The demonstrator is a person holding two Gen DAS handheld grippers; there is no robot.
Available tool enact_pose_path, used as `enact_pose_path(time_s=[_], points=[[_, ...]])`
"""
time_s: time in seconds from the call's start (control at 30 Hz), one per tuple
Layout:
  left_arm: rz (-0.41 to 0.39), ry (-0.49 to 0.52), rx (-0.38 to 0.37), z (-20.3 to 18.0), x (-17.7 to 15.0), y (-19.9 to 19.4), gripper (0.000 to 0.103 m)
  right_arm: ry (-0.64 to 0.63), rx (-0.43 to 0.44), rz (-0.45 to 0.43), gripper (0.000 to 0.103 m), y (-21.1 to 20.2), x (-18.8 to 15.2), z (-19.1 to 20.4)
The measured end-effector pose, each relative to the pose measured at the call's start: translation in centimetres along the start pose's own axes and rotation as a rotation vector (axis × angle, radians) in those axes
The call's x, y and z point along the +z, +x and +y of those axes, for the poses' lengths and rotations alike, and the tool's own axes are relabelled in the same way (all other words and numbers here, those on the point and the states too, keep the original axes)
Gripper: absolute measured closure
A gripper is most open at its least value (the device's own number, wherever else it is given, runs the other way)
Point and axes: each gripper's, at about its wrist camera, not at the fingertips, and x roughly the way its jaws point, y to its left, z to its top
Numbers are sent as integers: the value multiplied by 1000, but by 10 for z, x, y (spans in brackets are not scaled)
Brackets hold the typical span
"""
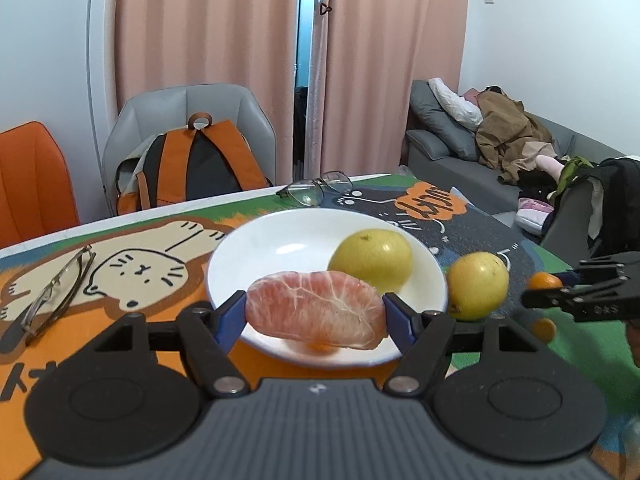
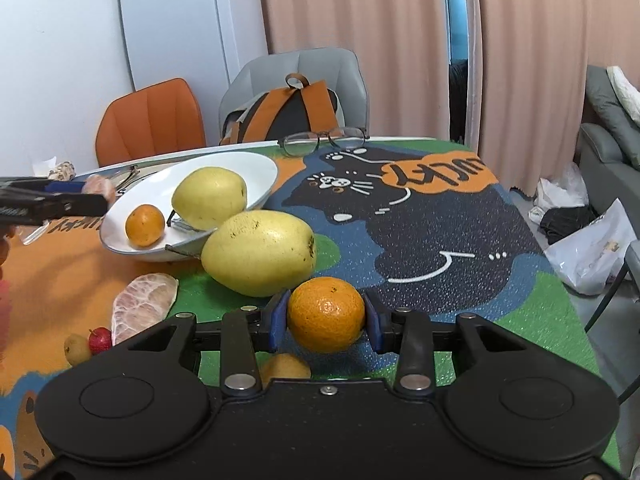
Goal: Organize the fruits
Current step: 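Close the left tool on the pink segment while the right tool grasps the tangerine, then carry the pink segment in the left tool into the bowl while the right tool carries the tangerine there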
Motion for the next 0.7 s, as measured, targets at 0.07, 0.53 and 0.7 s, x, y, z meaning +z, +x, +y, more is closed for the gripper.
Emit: enact_pose_path(time_s=[0.07,0.53,0.7], points=[[2,-7,15,3,4,8,32,-7,4,-8,66,-2,1,2],[34,-111,69,22,18,51,32,-120,72,-82,66,-11,24,40],[54,-126,95,25,24,65,32,-161,105,-103,66,-6,34,64]])
